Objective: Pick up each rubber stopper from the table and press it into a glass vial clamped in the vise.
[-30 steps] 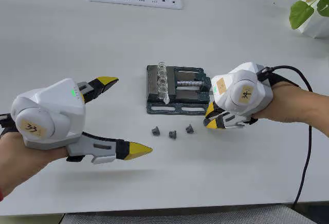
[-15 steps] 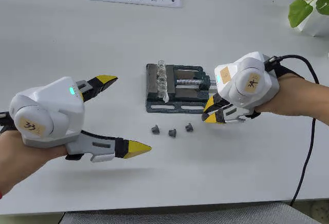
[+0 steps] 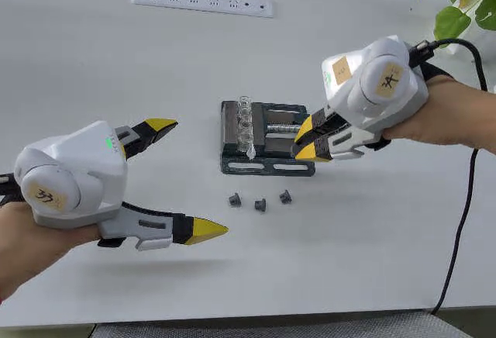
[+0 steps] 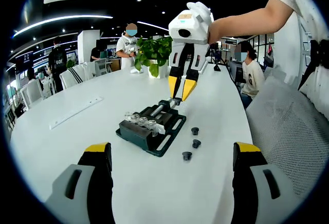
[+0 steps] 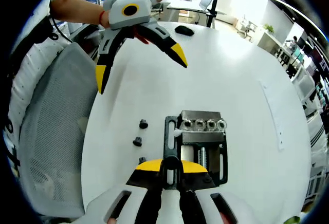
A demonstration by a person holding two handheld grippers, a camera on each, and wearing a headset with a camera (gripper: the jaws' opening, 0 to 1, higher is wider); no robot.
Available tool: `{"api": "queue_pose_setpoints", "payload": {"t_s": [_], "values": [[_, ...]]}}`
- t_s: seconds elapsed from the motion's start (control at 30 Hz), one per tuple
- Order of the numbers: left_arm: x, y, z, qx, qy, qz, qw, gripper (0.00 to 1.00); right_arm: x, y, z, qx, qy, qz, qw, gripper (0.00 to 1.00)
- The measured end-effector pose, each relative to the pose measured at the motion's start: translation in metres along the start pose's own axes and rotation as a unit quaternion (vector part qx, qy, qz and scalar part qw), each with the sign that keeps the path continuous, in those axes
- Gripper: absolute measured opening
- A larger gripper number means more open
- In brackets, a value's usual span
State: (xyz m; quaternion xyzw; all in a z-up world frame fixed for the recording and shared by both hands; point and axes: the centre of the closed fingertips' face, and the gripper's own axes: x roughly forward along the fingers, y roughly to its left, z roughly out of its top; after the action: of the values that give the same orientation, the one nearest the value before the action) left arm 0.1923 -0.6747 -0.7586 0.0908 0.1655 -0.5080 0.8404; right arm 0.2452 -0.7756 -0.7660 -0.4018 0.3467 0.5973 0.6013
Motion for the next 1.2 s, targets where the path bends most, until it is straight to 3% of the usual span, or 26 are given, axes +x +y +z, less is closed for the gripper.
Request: {"api": "queue_pose_setpoints", "payload": {"t_s": [0.13,0.27,0.5,0.73,1.2], "values": [[0.001,0.0,0.0,0.0,-0.002,0.0,1.0,0.98,-0.004,-0.017,0.015,-0.005,-0.008,-0.005,0.9999,0.07],[0.001,0.001,-0.001,-0.002,-0.003,0.0,1.0,0.98,0.0,-0.04,0.023,-0.009,-0.007,-0.015,0.9998,0.07],[0.004,0.0,-0.002,-0.007,-0.005,0.0,1.0,0.98,0.01,-0.068,0.034,-0.011,-0.007,-0.022,0.9997,0.07],[0.005,0.002,-0.003,-0.011,-0.007,0.0,0.9999,0.98,0.024,-0.081,0.039,-0.01,-0.008,-0.015,0.9998,0.07],[0.008,0.005,-0.006,-0.014,-0.009,0.002,0.9999,0.98,0.039,-0.084,0.041,-0.015,0.004,0.003,0.9999,0.07]]}}
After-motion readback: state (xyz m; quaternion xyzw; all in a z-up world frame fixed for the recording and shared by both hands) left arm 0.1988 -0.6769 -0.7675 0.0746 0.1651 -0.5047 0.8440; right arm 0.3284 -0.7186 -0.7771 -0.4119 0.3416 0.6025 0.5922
